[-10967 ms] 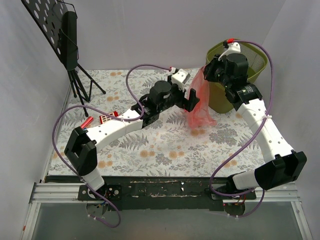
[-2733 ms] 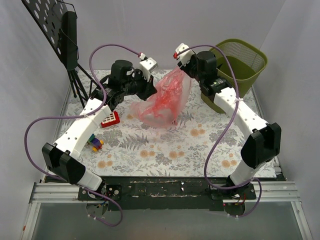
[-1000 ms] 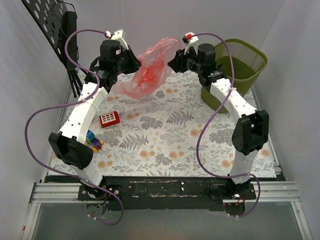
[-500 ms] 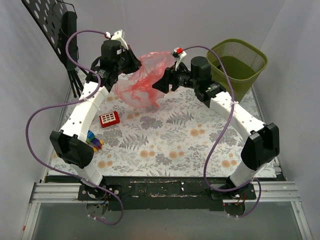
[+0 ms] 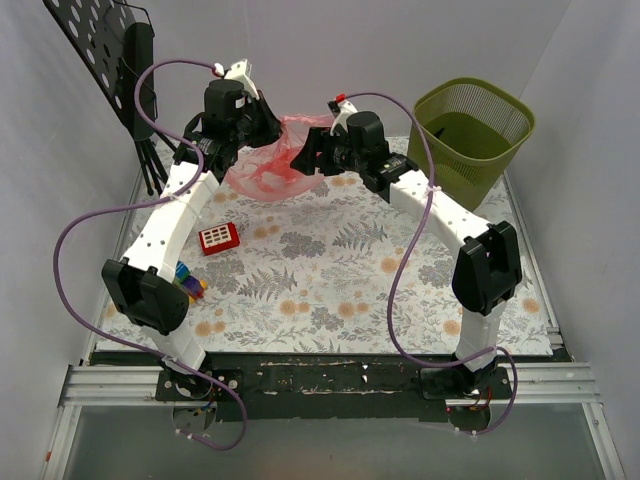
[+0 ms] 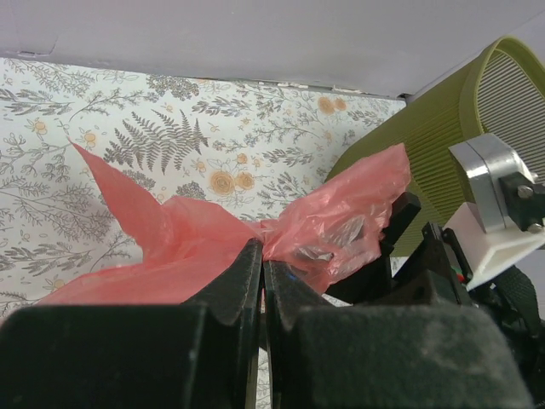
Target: Put the trash bags into the trash bin
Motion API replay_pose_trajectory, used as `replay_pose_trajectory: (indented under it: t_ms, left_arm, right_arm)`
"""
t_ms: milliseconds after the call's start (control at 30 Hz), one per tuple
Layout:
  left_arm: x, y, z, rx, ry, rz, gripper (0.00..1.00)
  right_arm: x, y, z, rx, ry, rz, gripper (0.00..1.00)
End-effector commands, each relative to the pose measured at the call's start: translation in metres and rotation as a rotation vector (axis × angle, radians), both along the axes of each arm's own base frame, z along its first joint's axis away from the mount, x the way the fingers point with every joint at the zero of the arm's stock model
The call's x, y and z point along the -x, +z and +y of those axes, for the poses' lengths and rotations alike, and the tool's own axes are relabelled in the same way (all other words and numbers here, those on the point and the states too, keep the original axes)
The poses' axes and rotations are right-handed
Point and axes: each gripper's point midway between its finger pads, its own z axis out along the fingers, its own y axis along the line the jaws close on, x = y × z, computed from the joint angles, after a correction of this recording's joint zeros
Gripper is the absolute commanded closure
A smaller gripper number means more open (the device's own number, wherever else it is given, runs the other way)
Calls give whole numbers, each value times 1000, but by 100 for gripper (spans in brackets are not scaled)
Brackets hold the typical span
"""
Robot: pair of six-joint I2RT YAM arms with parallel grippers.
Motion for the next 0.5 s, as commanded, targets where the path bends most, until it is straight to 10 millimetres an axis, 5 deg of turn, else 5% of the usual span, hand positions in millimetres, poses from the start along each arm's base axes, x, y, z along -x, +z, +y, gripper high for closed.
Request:
replay_pose_trajectory:
  t_ms: [0,167,467]
  left_arm:
    - [18,46,4,19,-33,-101,100]
    - [24,42,-5,42,-83,-86,100]
    - [40,55,-21,91,-196,-98,100]
  right_arm:
    - [-17,29,-5,-51,-84,-40,24]
    - [-21,37,3,-90,-67,-42,27]
    - [-51,17,2,-73,-182,4,35]
